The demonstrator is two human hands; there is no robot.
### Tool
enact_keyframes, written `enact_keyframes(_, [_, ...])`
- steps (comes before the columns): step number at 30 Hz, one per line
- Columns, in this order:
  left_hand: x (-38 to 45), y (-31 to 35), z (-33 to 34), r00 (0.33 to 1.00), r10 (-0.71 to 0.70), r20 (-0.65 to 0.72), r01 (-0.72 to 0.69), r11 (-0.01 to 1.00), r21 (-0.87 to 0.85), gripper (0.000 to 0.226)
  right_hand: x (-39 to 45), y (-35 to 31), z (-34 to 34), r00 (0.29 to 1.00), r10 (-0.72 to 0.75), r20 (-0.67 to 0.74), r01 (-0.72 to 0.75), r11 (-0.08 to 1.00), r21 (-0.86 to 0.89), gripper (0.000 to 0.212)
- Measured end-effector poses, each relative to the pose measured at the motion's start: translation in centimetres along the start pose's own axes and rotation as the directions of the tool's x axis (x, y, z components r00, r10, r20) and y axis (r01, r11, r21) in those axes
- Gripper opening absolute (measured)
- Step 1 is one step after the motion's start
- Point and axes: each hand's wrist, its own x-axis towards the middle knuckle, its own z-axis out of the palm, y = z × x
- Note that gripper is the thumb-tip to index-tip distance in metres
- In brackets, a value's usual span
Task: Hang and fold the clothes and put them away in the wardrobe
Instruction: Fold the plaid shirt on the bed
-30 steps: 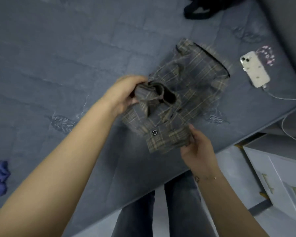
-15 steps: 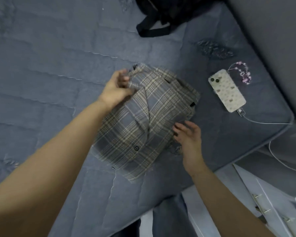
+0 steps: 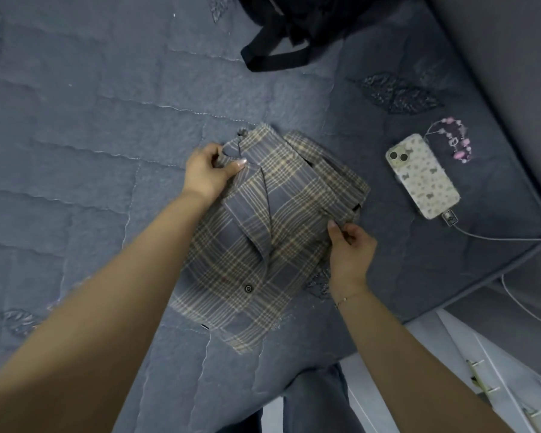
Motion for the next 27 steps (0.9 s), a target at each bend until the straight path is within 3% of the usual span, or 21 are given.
enact_keyframes(2, [0.8,0.4,0.0,0.999,-0.049,0.002,0.049,0.997,0.057,0.045,-0.3,-0.1,0.3,0.999,0.049,-0.015,-0.048,0.996,0.077,0.028])
enact_keyframes(4, [1.4,1.4,-0.4,0.992,-0.083,0.100,0.084,0.996,-0.014,0.057,-0.2,-0.3,0.3,0.995,0.090,0.035,-0.096,0.968,0.232,0.050])
enact_keyframes(6, [1.7,2.4,-0.8,0.958,-0.126,0.256,0.146,0.987,-0.063,0.049,0.5,-0.7,-0.2,0.982,0.090,0.164,-0.128,0.962,0.243,0.072])
enact_keyframes(8, [1.6,3.3,-0.9,0.923,-0.159,0.350,0.183,0.982,-0.037,0.038,1.1,-1.3,-0.6,0.950,0.090,0.298,-0.138,0.980,0.143,0.083])
enact_keyframes(10, [1.2,3.5,-1.1,0.930,-0.137,0.341,0.166,0.985,-0.057,0.032,1.1,-2.4,-0.4,0.947,0.084,0.309,-0.109,0.992,0.066,0.071])
enact_keyframes(12, [0.4,3.8,-2.0,0.946,-0.047,0.320,0.098,0.984,-0.147,0.021,0.4,-3.6,-0.2,0.956,0.024,0.293,-0.059,0.992,0.110,0.044])
enact_keyframes(14, [-1.0,4.5,-3.8,0.963,0.042,0.267,0.023,0.972,-0.235,0.014,-0.9,-5.4,-0.1,0.947,-0.087,0.310,0.044,0.989,0.144,0.025])
enact_keyframes(16, [-2.6,5.4,-6.4,0.974,0.135,0.180,-0.070,0.943,-0.326,0.014,-2.8,-7.9,0.1,0.919,-0.246,0.308,0.197,0.963,0.182,0.020])
enact_keyframes(19, [-5.7,7.0,-11.3,0.942,0.333,0.045,-0.279,0.850,-0.446,0.006,-6.8,-12.4,-0.1,0.814,-0.496,0.304,0.430,0.865,0.259,0.020])
enact_keyframes(22, [-10.1,7.5,-16.3,0.888,0.459,-0.038,-0.425,0.784,-0.453,0.014,-12.3,-15.3,-0.9,0.663,-0.671,0.333,0.609,0.742,0.282,0.024])
enact_keyframes(27, [-17.6,1.8,-21.7,0.868,0.488,-0.096,-0.480,0.769,-0.422,0.027,-20.4,-11.7,-2.6,0.435,-0.798,0.417,0.848,0.518,0.108,0.045])
